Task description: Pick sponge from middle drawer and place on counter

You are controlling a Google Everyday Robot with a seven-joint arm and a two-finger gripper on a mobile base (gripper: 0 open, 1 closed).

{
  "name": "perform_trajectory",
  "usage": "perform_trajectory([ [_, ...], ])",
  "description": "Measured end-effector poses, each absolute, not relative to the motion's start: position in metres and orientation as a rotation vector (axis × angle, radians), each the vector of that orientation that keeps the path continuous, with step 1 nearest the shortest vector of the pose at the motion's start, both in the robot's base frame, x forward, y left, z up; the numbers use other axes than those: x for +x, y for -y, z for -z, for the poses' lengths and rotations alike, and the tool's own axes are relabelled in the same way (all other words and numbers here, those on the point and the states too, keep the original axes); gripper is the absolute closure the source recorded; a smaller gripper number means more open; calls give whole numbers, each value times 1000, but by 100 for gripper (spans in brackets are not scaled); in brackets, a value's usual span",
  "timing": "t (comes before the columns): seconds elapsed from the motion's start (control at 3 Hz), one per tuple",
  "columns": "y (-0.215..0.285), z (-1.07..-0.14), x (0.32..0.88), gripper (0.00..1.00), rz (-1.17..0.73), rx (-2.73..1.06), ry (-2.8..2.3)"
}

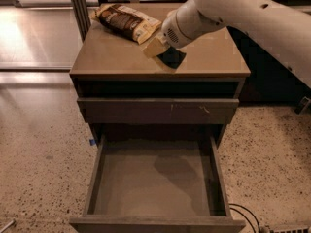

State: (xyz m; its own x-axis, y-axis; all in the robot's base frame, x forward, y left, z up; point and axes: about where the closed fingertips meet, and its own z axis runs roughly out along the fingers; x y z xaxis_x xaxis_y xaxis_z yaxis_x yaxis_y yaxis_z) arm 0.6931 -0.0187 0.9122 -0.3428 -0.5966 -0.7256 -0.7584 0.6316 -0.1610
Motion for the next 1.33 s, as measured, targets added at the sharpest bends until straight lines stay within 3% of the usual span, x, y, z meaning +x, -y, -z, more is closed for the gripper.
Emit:
perform_trajectory([
  [0.33, 59, -944, 724, 100, -66, -978, -2145],
  [1.0, 62, -928, 735, 100, -62, -962, -2164],
  [1.33, 69, -904, 769, 100, -77, -871, -2205],
])
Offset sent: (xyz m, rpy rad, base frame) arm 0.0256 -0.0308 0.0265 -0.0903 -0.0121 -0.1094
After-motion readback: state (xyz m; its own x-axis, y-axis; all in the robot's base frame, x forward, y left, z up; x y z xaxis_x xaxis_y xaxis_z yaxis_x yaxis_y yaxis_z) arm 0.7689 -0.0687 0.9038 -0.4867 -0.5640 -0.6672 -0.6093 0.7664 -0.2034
